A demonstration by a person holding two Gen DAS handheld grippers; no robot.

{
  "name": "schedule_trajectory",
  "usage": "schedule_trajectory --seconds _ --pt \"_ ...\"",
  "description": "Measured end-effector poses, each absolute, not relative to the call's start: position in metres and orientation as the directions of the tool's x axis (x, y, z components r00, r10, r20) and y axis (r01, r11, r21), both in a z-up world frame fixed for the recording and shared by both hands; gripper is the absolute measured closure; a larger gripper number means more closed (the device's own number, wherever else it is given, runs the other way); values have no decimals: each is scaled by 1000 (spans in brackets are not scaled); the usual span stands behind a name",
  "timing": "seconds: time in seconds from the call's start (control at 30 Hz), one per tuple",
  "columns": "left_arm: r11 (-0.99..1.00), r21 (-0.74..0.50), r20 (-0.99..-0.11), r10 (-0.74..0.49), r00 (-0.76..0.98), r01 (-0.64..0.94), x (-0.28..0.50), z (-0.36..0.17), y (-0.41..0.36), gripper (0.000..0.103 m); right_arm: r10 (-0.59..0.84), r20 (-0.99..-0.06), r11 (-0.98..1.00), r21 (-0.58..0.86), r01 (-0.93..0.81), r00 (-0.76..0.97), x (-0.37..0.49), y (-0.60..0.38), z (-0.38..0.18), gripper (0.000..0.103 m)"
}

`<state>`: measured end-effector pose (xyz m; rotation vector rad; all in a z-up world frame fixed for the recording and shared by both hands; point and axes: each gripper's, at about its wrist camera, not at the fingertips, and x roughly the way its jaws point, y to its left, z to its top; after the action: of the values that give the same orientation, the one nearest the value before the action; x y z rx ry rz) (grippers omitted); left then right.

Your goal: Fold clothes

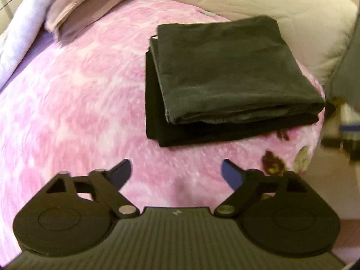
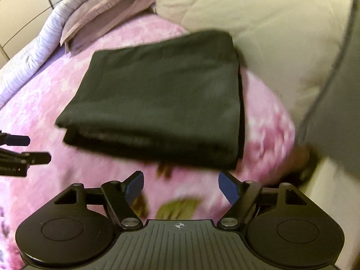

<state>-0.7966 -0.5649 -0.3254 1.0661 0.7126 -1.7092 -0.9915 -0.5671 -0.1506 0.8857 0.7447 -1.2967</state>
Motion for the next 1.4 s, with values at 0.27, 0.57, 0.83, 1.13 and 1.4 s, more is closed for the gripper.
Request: schedule_trajectory --seconds 0.27,0.57,0.83,1.13,1.4 --pt "-377 -11 -862 -465 -199 926 -784 -284 -516 1 -525 -847 -102 162 982 85 -978 -511 -105 26" --pt "-296 -58 -855 -478 -200 953 -751 -221 -464 2 -584 -811 -199 183 963 34 -950 -456 -41 26" --pt "-316 -102 -826 -501 -257 943 -742 -195 -434 2 -622 -783 -173 148 974 8 -923 -436 -8 26" --pt "-313 -91 -813 -525 -253 945 -731 -185 -422 2 -616 -788 -184 141 973 -2 -910 -426 -6 26" --pt "-308 -83 -811 -532 -244 948 -728 -181 -421 2 -622 -783 -174 133 976 -4 -902 -427 0 26"
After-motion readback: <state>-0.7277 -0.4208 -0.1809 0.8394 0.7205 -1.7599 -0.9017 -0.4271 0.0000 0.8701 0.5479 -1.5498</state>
